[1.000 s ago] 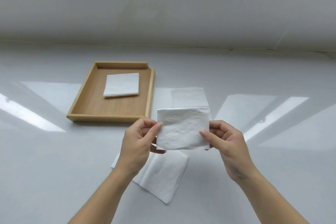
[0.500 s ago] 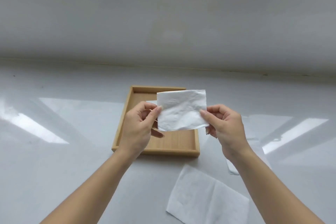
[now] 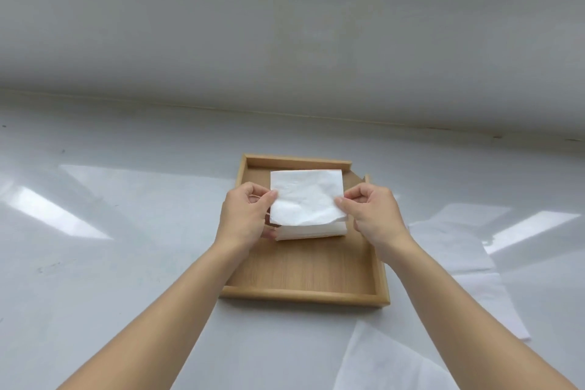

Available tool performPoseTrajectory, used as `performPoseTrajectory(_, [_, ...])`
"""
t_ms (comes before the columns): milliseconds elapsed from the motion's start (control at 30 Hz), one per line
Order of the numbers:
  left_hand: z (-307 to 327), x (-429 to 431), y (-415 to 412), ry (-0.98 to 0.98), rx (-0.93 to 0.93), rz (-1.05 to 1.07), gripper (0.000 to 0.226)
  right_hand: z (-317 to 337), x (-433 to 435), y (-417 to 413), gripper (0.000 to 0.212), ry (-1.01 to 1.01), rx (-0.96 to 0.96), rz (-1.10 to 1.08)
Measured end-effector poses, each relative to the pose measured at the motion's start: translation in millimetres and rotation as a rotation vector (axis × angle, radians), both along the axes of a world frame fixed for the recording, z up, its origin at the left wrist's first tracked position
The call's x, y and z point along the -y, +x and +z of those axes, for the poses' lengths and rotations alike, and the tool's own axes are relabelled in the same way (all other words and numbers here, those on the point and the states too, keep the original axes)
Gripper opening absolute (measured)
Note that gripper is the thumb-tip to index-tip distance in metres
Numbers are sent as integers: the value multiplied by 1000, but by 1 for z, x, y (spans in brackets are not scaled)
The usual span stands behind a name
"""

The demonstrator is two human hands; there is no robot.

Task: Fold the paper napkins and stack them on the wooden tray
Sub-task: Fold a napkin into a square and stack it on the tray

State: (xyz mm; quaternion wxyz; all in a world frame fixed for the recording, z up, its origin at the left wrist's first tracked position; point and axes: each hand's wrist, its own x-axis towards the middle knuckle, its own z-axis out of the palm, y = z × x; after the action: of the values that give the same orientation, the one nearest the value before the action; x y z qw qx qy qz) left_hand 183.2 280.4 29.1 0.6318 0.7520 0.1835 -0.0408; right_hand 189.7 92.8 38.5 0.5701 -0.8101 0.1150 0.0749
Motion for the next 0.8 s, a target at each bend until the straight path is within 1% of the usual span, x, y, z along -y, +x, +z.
performPoseTrajectory(100, [-12,-2,2,13,-30,-10,15,-11,-3,2,12,-71,-32,13])
performPoseTrajectory(233, [-18,0,5,113,-31,-48,16,-14,-4,4,9,-169,-48,34])
performPoseTrajectory(667, [-14,5,1,333,-81,-78,17,-15,-6,6,9,-334,-39,89])
performPoseTrajectory(800, [-18,6,0,460,-65,-96,18,-15,-7,6,10,-370,-47,78])
